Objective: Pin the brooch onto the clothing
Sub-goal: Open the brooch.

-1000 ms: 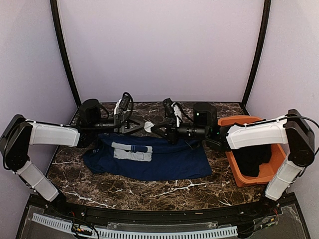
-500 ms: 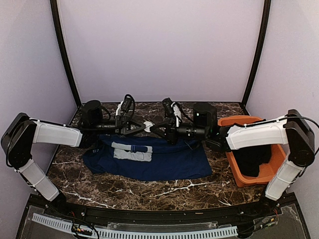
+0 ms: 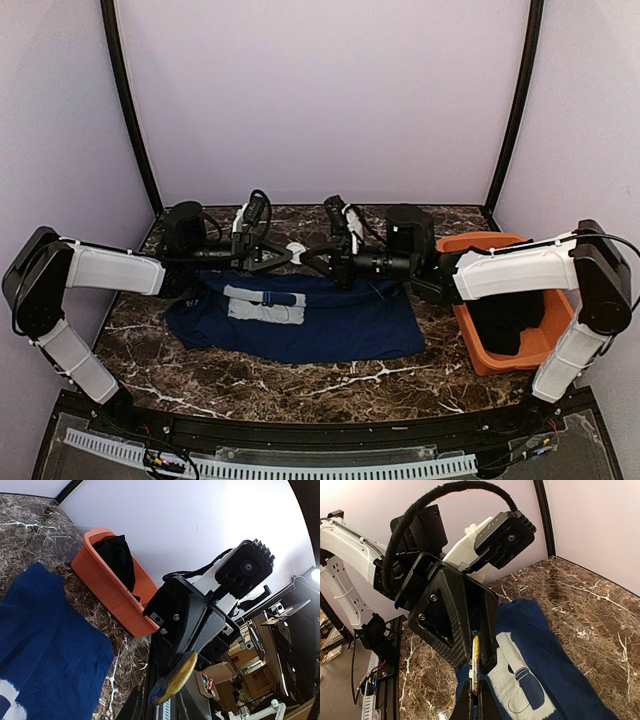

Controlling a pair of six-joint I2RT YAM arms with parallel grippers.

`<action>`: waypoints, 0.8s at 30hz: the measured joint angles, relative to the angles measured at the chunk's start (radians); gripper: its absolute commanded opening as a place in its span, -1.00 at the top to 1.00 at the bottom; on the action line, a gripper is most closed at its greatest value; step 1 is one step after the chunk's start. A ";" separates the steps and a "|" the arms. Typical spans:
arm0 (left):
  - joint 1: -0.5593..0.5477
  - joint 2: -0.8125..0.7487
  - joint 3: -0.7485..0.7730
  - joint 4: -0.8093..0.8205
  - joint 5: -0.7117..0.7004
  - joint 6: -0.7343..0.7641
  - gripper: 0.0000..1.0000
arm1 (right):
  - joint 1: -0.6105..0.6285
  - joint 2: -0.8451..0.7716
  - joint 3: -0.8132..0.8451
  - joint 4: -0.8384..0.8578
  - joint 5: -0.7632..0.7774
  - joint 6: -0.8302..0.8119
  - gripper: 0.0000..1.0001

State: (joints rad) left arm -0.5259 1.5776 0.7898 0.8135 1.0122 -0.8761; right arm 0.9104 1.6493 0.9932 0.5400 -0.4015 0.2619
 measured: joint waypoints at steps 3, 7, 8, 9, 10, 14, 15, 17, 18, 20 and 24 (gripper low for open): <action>0.000 0.001 0.000 0.000 0.000 0.000 0.58 | 0.002 0.000 0.009 -0.008 0.005 -0.002 1.00; 0.000 0.002 0.000 -0.001 0.001 0.000 0.66 | 0.007 0.000 0.011 -0.018 0.014 -0.007 1.00; 0.000 0.003 0.000 -0.001 0.002 0.001 0.67 | 0.008 0.000 0.011 -0.019 0.015 -0.008 1.00; 0.000 0.003 0.000 -0.001 0.002 0.001 0.70 | 0.008 0.000 0.011 -0.023 0.018 -0.012 1.00; 0.000 0.004 0.000 -0.001 0.002 0.000 0.73 | 0.009 0.000 0.011 -0.025 0.019 -0.014 1.00; 0.000 0.006 0.000 -0.003 0.002 0.009 0.81 | 0.013 0.000 0.011 -0.028 0.027 -0.017 1.00; 0.000 0.006 0.000 -0.003 0.001 0.013 0.83 | 0.013 0.000 0.013 -0.031 0.029 -0.017 1.00; 0.000 0.006 0.000 -0.003 0.001 0.021 0.84 | 0.013 0.000 0.019 -0.041 0.031 -0.017 1.00; 0.000 0.006 0.000 -0.003 0.000 0.026 0.85 | 0.014 0.000 0.025 -0.050 0.034 -0.018 1.00; 0.001 0.006 0.000 -0.011 -0.001 0.036 0.86 | 0.016 0.000 0.031 -0.065 0.039 -0.020 1.00; 0.004 0.006 0.005 -0.061 -0.006 0.072 0.96 | 0.022 0.009 0.047 -0.101 0.058 -0.026 1.00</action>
State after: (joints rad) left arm -0.5217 1.5841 0.7952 0.7525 1.0061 -0.8036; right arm 0.9321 1.6581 1.0401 0.4385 -0.3435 0.2363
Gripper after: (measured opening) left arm 0.104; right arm 0.010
